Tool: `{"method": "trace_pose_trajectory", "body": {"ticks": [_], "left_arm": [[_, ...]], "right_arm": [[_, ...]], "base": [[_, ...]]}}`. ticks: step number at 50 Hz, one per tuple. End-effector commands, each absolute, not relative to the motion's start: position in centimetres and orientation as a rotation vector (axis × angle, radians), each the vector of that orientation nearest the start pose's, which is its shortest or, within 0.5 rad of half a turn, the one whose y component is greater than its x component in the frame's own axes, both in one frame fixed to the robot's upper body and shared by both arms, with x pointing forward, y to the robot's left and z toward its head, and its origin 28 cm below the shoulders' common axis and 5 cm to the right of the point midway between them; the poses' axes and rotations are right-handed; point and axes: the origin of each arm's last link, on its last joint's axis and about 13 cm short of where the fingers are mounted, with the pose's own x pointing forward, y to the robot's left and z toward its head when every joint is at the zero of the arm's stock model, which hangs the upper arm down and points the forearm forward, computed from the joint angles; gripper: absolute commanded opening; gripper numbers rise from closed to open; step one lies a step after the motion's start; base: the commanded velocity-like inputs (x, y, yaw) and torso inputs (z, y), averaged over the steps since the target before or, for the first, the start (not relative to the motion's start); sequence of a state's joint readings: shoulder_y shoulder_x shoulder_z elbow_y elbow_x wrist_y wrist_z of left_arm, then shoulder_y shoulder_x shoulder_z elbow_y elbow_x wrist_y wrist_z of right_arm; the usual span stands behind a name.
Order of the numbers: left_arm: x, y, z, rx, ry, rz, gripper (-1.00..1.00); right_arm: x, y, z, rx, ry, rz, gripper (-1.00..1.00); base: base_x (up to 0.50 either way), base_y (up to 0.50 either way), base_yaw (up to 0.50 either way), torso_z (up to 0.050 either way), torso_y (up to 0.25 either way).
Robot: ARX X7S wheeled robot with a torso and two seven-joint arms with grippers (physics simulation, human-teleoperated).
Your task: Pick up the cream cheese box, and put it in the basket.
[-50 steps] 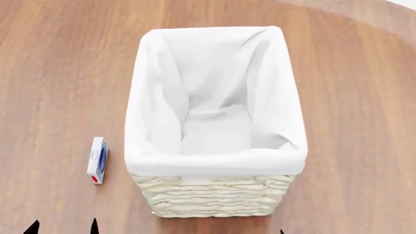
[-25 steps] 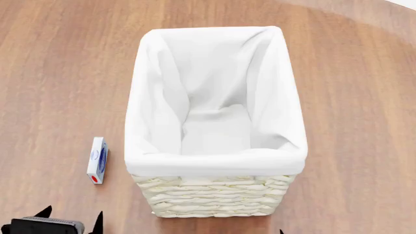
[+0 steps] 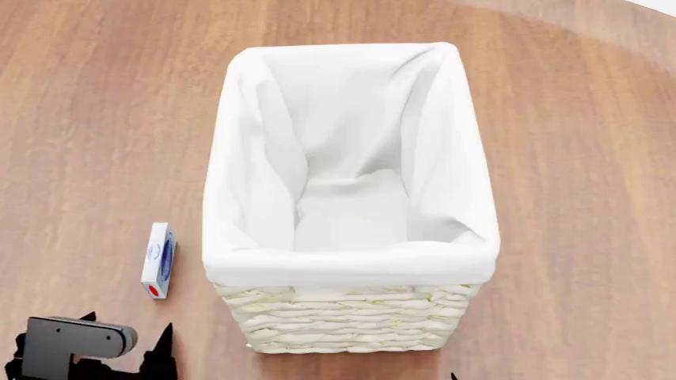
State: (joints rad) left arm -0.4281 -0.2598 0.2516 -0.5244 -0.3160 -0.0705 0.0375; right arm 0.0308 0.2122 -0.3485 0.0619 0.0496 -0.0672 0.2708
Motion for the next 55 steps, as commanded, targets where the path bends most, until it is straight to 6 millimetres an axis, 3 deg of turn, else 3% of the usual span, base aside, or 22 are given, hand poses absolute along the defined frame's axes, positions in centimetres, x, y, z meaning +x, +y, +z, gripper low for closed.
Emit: {"method": "trace_pose_trajectory", "body": {"ticks": [1, 9, 30, 44, 55], "left_arm": [[29.6, 25.5, 0.9, 0.009, 0.202, -0.117, 1.00], [29.8, 25.3, 1.4, -0.001, 0.178, -0.121, 1.00], [32.1, 24.4, 5.0, -0.015, 0.105, -0.122, 1.00], [33.4, 23.9, 5.0, -0.028, 0.121, -0.118, 1.00], [34.7, 23.4, 3.8, -0.043, 0.177, -0.126, 1.00]], "right_arm": [[20.5, -8.3, 0.0, -0.166, -0.008, 0.077, 1.00], [20.5, -8.2, -0.1, -0.166, -0.005, 0.083, 1.00], [20.5, -8.2, -0.3, -0.163, -0.007, 0.093, 1.00], [20.3, -8.1, -0.2, -0.163, -0.010, 0.096, 1.00], [20.2, -8.1, 0.0, -0.162, -0.014, 0.096, 1.00]], "base": [[0.00, 0.00, 0.00, 0.000, 0.000], [0.00, 0.00, 0.00, 0.000, 0.000], [0.00, 0.00, 0.00, 0.000, 0.000], [0.00, 0.00, 0.00, 0.000, 0.000], [0.00, 0.00, 0.00, 0.000, 0.000]]}}
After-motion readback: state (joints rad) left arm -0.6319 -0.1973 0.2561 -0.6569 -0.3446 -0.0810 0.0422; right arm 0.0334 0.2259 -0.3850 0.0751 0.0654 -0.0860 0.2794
